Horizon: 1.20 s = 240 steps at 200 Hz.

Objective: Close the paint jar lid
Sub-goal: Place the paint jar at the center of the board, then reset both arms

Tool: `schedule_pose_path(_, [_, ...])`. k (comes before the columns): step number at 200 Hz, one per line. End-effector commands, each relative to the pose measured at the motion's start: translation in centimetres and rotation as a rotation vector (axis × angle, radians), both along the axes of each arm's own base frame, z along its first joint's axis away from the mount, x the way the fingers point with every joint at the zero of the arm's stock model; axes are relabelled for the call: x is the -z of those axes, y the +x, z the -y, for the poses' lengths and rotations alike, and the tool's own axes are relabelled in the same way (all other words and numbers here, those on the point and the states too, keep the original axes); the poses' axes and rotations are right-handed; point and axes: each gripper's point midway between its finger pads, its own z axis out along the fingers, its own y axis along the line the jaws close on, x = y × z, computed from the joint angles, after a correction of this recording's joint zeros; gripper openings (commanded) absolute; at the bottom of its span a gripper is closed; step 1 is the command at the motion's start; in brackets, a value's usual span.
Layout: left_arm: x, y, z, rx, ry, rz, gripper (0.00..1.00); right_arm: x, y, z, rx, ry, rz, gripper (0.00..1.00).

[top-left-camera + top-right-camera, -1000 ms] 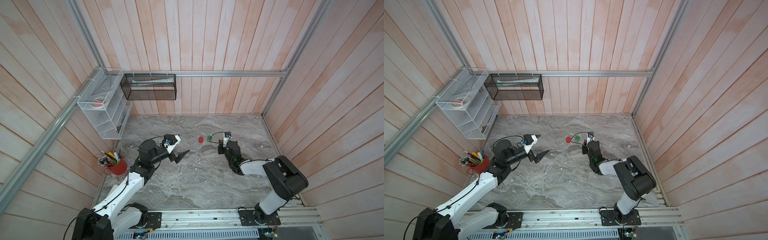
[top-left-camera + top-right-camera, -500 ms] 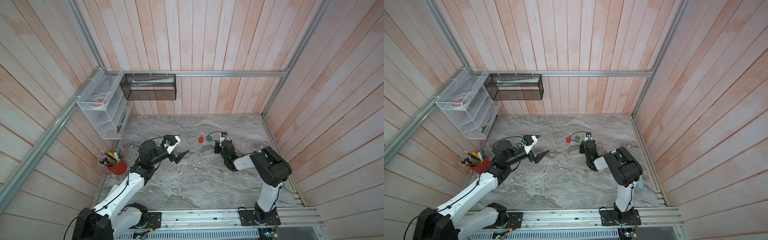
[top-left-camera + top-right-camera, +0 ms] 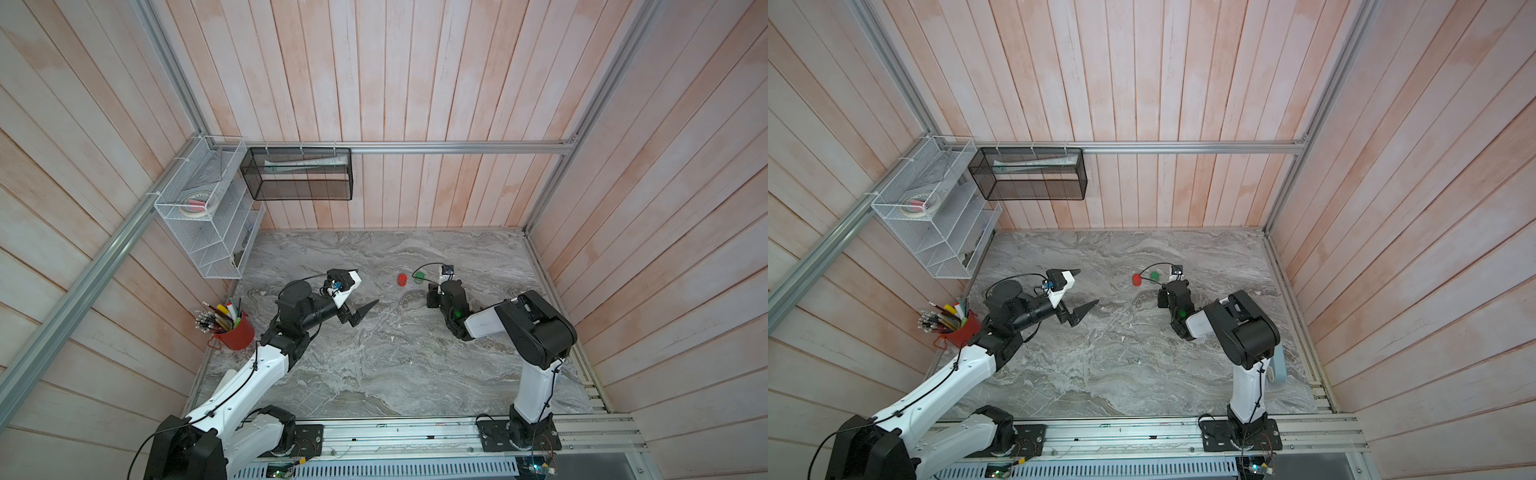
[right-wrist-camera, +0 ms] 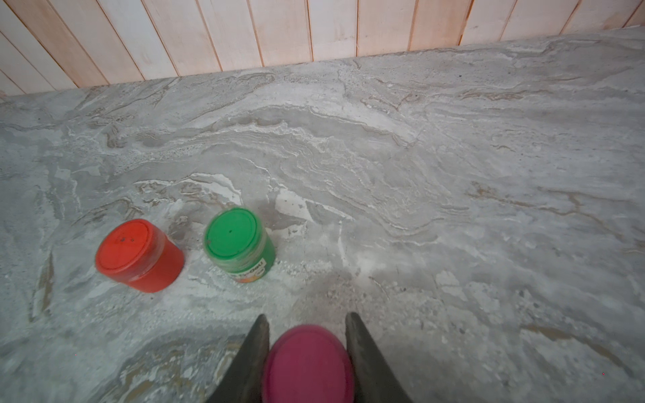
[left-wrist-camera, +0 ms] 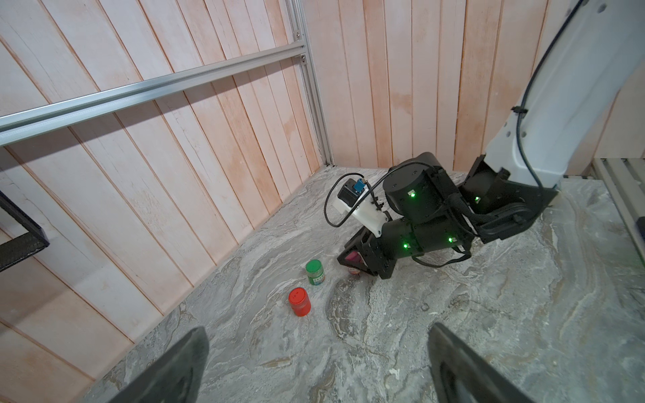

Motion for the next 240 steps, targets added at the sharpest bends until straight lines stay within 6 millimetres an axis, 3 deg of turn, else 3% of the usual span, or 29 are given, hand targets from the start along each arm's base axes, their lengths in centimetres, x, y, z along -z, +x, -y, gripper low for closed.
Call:
schedule_pose_path(1, [0.2, -0.3, 0.0, 0.002, -0.008, 0.0, 1.0, 1.3, -0.3, 0.0, -0.007, 0.001, -0.033, 0.18])
schedule_pose_path(10, [0.3, -0.3, 0.0, 0.001, -0.011, -0.005, 1.0, 1.4, -0.3, -0.1, -0.012, 0.003, -0.035, 0.24])
schedule_pose_path(38, [0.2, -0.2, 0.0, 0.0, -0.017, -0.006, 1.0, 1.3, -0.5, 0.1, -0.008, 0.006, -0.028, 0.6])
schedule_pose_path(48, [0.1, -0.2, 0.0, -0.002, -0.018, -0.003, 1.0, 0.8, -0.6, 0.1, -0.008, 0.01, -0.016, 0.81])
schedule_pose_path(77, [-0.1, -0.1, -0.3, -0.02, -0.026, 0.0, 1.0, -1.3, -0.5, 0.4, 0.001, 0.0, 0.026, 0.98])
schedule_pose_path(98, [-0.6, 0.6, -0.9, -0.085, -0.051, -0.016, 1.0, -4.6, -0.4, 0.9, 0.016, -0.007, 0.085, 0.98])
schedule_pose_path(116, [-0.6, 2.3, -2.9, -0.245, -0.1, -0.048, 1.0, -8.9, -0.9, 1.3, 0.016, 0.003, 0.165, 0.98])
schedule_pose_path(137, [2.3, 4.0, -6.5, -0.489, -0.144, -0.095, 1.0, -13.9, -2.1, 3.0, 0.056, -0.006, 0.235, 0.98])
schedule_pose_path(159, [6.5, 4.6, -10.7, -0.707, -0.122, -0.104, 1.0, -16.7, -4.3, 6.4, 0.109, -0.052, 0.276, 0.98])
schedule_pose_path(179, [9.4, 4.4, -14.2, -0.85, -0.07, -0.084, 1.0, -16.6, -6.0, 11.6, 0.215, -0.077, 0.273, 0.98])
schedule_pose_path(199, [11.6, 4.0, -17.1, -0.947, -0.061, -0.057, 1.0, -14.6, -7.2, 17.6, 0.348, -0.038, 0.226, 0.98])
schedule_pose_path(220, [11.7, 4.0, -18.7, -0.982, -0.071, 0.004, 1.0, -12.3, -8.9, 20.5, 0.399, -0.146, 0.285, 0.98])
schedule_pose_path(240, [11.0, 4.7, -19.7, -0.963, -0.145, 0.013, 1.0, -9.8, -9.8, 21.4, 0.412, -0.231, 0.29, 0.98])
